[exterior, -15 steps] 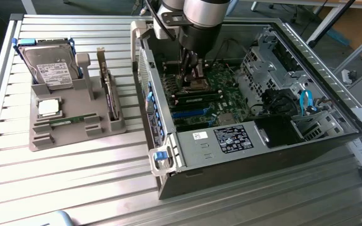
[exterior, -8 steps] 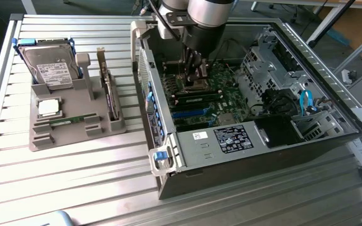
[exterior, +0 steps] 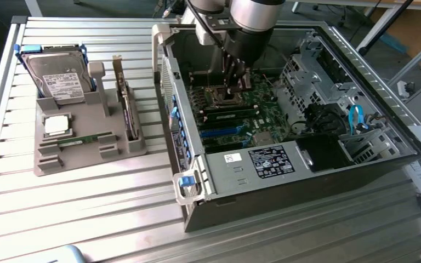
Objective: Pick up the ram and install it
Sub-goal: 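Press down the ram until it locks into place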
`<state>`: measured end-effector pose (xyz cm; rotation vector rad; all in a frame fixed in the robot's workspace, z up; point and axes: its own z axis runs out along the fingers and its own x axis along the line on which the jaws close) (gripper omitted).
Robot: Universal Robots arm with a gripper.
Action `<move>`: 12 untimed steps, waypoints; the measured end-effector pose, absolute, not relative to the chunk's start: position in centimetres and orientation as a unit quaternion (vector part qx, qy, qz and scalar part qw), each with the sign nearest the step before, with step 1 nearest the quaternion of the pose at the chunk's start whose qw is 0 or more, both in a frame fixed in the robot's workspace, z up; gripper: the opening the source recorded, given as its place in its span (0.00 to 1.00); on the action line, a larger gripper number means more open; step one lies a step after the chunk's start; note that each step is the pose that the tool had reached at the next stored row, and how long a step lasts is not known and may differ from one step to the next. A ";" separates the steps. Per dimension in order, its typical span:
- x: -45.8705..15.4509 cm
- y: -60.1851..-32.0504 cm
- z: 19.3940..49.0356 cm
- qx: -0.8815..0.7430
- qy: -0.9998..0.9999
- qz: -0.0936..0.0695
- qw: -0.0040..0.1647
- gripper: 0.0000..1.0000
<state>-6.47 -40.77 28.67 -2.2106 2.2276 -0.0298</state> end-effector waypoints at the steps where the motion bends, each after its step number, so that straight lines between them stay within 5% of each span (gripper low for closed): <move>1: -6.2 -40.8 28.7 -0.704 0.710 -0.009 0.002 0.11; 12: -3.2 -40.8 28.7 -0.704 0.710 -0.010 0.001 0.11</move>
